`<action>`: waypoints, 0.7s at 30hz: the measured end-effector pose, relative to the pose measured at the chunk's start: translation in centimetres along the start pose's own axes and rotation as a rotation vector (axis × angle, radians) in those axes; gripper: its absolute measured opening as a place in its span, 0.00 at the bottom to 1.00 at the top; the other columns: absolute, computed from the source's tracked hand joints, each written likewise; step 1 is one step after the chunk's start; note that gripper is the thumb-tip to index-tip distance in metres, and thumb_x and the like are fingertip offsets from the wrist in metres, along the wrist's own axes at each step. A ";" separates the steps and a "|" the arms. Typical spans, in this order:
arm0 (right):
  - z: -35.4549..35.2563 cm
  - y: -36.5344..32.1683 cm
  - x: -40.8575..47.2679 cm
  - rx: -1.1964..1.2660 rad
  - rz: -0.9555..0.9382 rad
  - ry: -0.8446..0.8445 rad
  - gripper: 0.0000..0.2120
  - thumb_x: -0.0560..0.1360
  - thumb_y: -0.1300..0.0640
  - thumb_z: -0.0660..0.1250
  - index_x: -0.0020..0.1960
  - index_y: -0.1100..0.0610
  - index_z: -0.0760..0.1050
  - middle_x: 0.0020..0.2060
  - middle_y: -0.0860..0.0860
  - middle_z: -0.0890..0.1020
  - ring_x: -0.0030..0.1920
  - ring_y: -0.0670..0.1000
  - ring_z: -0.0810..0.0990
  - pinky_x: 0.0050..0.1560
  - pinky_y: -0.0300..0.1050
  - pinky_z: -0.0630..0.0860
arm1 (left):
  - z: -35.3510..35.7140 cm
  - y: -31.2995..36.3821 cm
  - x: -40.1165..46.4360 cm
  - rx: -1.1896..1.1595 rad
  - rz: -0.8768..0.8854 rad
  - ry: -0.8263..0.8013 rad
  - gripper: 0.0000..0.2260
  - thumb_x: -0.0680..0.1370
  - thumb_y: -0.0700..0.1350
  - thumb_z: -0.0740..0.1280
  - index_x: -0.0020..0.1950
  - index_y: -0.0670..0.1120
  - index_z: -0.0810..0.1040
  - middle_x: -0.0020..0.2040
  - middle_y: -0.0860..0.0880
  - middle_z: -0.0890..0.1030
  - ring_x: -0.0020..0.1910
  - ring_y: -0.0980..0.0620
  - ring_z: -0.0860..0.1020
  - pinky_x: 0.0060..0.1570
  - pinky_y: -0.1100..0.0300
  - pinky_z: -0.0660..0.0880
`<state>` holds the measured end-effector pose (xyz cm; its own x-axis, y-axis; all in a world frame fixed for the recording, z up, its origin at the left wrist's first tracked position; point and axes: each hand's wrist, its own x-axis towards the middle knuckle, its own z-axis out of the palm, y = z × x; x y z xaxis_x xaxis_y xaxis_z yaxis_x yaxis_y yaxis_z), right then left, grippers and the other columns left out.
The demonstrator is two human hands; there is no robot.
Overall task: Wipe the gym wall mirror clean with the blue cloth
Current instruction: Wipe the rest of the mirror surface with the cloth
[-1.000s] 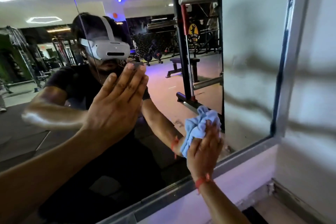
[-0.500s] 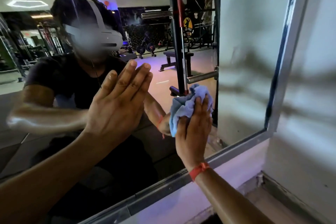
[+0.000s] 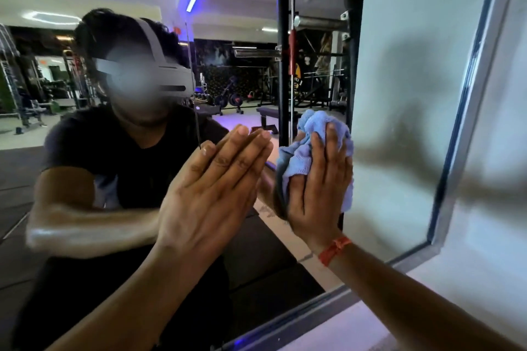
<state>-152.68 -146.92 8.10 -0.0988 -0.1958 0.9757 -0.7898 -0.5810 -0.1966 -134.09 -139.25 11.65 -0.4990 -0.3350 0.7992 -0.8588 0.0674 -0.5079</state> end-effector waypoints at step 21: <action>-0.7 -0.7 -0.5 -0.003 0.084 -0.001 0.27 0.81 0.54 0.54 0.80 0.53 0.59 0.81 0.55 0.59 0.81 0.56 0.58 0.74 0.64 0.65 | 0.0 0.3 0.2 -0.151 -0.089 0.033 0.28 0.82 0.47 0.56 0.83 0.44 0.58 0.84 0.49 0.57 0.83 0.49 0.54 0.79 0.50 0.46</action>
<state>-152.46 -145.86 7.86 -0.1645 -0.2448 0.9555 -0.7804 -0.5601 -0.2779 -134.46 -139.28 11.68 -0.4219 -0.3150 0.8502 -0.9061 0.1801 -0.3829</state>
